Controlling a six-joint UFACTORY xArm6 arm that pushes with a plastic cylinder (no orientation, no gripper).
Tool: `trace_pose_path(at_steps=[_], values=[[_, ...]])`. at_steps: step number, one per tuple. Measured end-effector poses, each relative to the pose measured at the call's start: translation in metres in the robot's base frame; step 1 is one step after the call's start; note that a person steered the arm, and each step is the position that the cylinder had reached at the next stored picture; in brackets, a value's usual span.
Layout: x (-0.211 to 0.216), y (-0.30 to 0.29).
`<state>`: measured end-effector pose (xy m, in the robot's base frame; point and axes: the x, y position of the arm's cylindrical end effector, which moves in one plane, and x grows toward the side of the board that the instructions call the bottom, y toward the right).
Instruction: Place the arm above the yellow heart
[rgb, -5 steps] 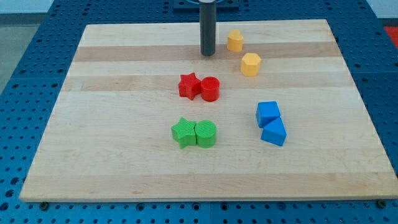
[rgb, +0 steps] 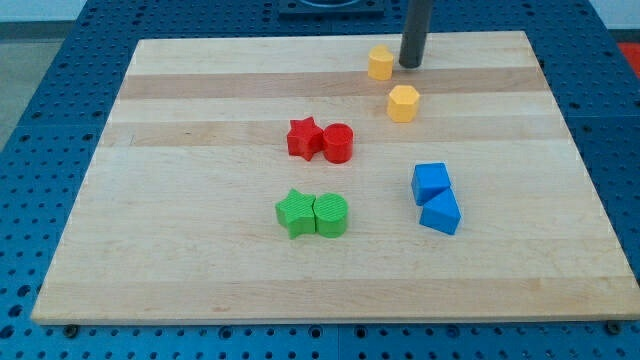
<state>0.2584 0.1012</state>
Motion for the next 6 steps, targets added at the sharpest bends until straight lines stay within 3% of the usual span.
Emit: trace_pose_path(at_steps=[4,5,6], values=[[0.039,-0.213],[0.048,-0.243],[0.017,-0.229]])
